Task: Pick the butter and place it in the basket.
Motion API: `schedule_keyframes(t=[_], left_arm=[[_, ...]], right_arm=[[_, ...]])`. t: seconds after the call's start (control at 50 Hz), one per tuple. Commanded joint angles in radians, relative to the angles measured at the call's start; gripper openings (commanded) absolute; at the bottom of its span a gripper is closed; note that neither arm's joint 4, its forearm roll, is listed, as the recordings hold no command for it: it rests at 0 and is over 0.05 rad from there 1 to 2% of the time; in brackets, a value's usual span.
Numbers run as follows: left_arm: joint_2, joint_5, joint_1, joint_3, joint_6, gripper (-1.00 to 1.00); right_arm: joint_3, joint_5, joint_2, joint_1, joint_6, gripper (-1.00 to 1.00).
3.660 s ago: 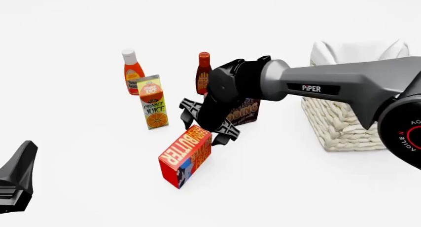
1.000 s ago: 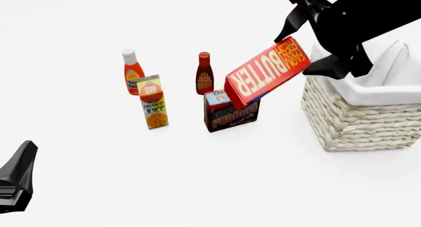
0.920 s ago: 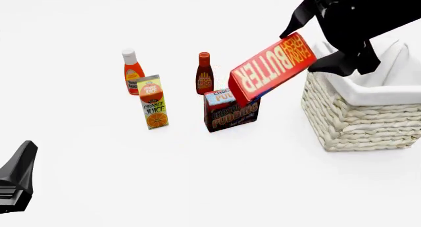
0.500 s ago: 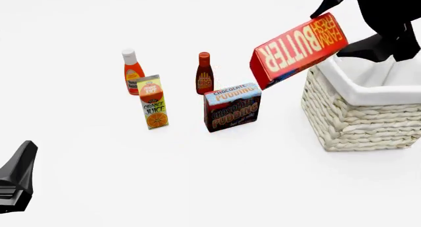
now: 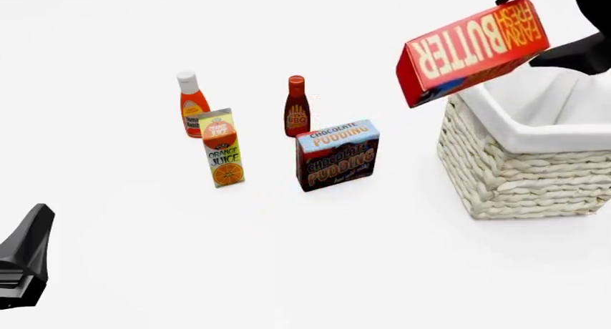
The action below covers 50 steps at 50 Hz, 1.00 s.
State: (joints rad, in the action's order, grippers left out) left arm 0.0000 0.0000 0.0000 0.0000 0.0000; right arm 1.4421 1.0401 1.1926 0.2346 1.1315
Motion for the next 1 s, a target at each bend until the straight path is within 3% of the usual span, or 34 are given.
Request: schedule_keyframes(t=[0.02, 0.72, 1.0], left_arm=[[0.000, 0.000, 0.000, 0.000, 0.000, 1.00], [0.000, 0.000, 0.000, 0.000, 0.000, 1.00], [0.000, 0.000, 0.000, 0.000, 0.000, 1.00]], right_arm=[[0.018, -0.016, -0.001, -0.068, 0.033, -1.00], [-0.009, -0.068, 0.018, -0.317, 0.042, -1.00], [-0.014, -0.092, 0.028, -0.420, 0.007, -1.00]])
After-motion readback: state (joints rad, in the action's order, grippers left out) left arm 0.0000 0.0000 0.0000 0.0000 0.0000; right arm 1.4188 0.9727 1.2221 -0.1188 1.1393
